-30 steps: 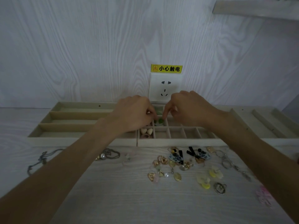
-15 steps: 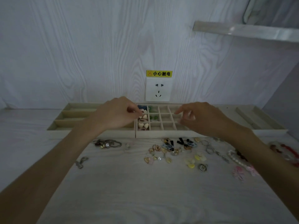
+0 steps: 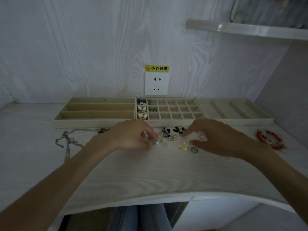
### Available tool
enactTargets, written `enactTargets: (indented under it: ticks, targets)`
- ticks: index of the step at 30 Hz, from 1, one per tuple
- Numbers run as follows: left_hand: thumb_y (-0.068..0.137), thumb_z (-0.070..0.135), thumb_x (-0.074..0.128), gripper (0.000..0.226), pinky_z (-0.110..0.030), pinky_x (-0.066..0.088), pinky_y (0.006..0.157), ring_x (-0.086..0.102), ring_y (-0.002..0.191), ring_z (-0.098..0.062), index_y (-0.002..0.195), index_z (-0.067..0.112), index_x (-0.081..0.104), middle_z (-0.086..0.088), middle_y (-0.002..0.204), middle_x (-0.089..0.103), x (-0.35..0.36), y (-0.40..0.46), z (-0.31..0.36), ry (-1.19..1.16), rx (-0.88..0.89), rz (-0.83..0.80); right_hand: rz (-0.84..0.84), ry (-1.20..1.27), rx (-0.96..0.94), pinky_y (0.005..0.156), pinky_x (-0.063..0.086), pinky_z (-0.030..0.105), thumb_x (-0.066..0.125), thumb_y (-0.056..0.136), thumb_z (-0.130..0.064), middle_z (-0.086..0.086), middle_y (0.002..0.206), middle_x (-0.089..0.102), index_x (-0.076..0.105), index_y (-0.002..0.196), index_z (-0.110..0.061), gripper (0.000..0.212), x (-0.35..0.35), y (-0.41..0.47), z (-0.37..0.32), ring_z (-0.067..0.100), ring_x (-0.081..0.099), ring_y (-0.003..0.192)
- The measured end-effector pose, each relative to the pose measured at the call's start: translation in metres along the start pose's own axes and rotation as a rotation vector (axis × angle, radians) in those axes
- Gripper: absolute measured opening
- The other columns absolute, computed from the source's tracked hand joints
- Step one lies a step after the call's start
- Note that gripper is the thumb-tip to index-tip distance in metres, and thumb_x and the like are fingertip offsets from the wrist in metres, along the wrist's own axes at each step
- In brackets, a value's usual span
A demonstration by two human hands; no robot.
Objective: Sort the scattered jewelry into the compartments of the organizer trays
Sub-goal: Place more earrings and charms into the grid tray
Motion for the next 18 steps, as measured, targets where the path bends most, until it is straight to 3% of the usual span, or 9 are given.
enactTargets:
  ticks: [3, 7, 10, 13, 18]
  targets:
    - [0.076, 0.025, 0.076, 0.019, -0.033, 0.053, 0.084, 0.063, 0.084, 0.004, 0.089, 0.039, 0.072, 0.019, 0.095, 0.069, 0.003, 0.001, 0.003, -0.065, 0.027, -0.008, -0.079, 0.062, 0.0, 0.095, 0.041, 0.027, 0.066, 0.083, -0.037, -0.017, 0.116, 0.054, 0.062, 0.112, -0.04, 0.03, 0.012, -0.001, 0.003, 0.002, 0.047, 0.108]
    - [0.077, 0.013, 0.071, 0.033, -0.036, 0.054, 0.083, 0.064, 0.083, 0.003, 0.085, 0.045, 0.069, 0.015, 0.096, 0.07, 0.002, 0.002, 0.0, -0.071, 0.014, -0.02, 0.001, 0.12, 0.026, 0.087, 0.039, 0.018, 0.068, 0.083, -0.032, -0.018, 0.107, 0.058, 0.068, 0.102, -0.039, 0.02, 0.016, -0.004, 0.011, 0.002, 0.051, 0.103]
    - [0.077, 0.006, 0.067, 0.042, -0.034, 0.054, 0.083, 0.062, 0.087, 0.003, 0.089, 0.046, 0.067, 0.016, 0.1, 0.069, 0.001, 0.002, -0.001, -0.061, 0.019, -0.024, 0.006, 0.136, 0.044, 0.084, 0.04, 0.019, 0.066, 0.085, -0.033, -0.019, 0.106, 0.058, 0.067, 0.098, -0.041, 0.015, 0.018, -0.005, 0.015, 0.0, 0.051, 0.101]
    - [0.081, 0.01, 0.064, 0.038, -0.023, 0.048, 0.077, 0.056, 0.096, 0.004, 0.095, 0.045, 0.065, 0.023, 0.106, 0.062, 0.001, 0.003, 0.002, 0.035, 0.029, 0.038, 0.029, 0.106, 0.064, 0.076, 0.038, 0.018, 0.058, 0.09, -0.03, -0.018, 0.108, 0.058, 0.064, 0.106, -0.042, 0.021, 0.018, -0.002, 0.017, 0.0, 0.05, 0.095]
    - [0.086, 0.022, 0.062, 0.028, -0.021, 0.049, 0.071, 0.058, 0.09, 0.005, 0.104, 0.043, 0.064, 0.022, 0.103, 0.063, 0.0, 0.012, 0.019, -0.023, 0.085, 0.148, 0.125, 0.162, 0.13, 0.08, 0.04, 0.021, 0.053, 0.092, -0.012, -0.007, 0.123, 0.057, 0.059, 0.121, -0.032, 0.035, 0.012, 0.012, 0.033, 0.009, 0.055, 0.103]
Point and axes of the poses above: each hand's wrist, its own y-axis towards the middle knuckle, its own x-axis out of the palm, z = x × y, the point moved 2 cm from there along y, towards the middle knuckle
